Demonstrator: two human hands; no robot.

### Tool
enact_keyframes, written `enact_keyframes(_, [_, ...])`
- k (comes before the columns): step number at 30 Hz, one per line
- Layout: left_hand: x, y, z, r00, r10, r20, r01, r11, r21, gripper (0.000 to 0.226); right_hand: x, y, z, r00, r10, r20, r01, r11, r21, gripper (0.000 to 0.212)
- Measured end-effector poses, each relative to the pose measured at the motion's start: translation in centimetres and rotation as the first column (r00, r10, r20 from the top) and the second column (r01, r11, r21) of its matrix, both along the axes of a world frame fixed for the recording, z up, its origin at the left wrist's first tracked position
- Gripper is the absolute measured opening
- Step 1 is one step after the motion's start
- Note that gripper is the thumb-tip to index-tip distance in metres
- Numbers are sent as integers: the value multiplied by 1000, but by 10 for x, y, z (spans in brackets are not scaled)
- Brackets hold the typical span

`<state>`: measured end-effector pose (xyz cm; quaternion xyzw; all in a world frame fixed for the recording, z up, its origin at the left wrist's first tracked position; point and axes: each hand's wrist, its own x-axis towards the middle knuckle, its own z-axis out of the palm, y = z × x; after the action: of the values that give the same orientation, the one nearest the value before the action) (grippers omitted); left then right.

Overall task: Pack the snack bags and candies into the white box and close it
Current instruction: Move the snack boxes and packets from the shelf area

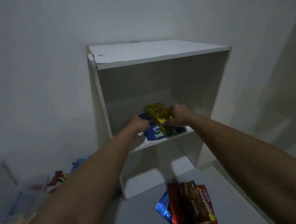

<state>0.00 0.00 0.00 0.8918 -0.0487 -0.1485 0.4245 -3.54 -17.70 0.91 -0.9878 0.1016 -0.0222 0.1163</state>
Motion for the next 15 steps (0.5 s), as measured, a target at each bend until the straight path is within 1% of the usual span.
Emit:
enact_keyframes(2, [12, -6, -6, 997, 65, -40, -69, 990, -120, 25, 9, 2, -8, 999, -39, 1, 39, 999, 34, 71])
enact_keyframes(4, [18, -12, -6, 988, 123, -96, -142, 963, -230, 15, 14, 5, -18, 998, -53, -13, 54, 997, 59, 78])
enact_keyframes(5, [20, -15, -6, 983, 137, -124, -167, 948, -270, 12, 19, 5, -23, 998, -54, -14, 55, 996, 76, 76])
enact_keyframes(7, [23, -19, -6, 969, 148, -197, -207, 922, -327, 24, 23, 5, -26, 998, -66, -7, 67, 993, 100, 69])
enact_keyframes(9, [27, -20, -8, 959, 125, -255, -213, 911, -354, 27, 22, 5, -25, 997, -79, -4, 79, 993, 93, 64])
enact_keyframes(10, [30, -21, -10, 953, 105, -286, -210, 905, -370, 27, 21, 6, -25, 996, -86, -9, 87, 992, 88, 66])
enact_keyframes(12, [31, -22, -12, 954, 96, -282, -203, 902, -380, 25, 19, 6, -26, 995, -101, -10, 102, 992, 77, 71])
enact_keyframes(15, [28, -28, -14, 983, 118, -140, -159, 928, -337, 22, 16, 3, -26, 992, -130, 2, 129, 990, 63, 73])
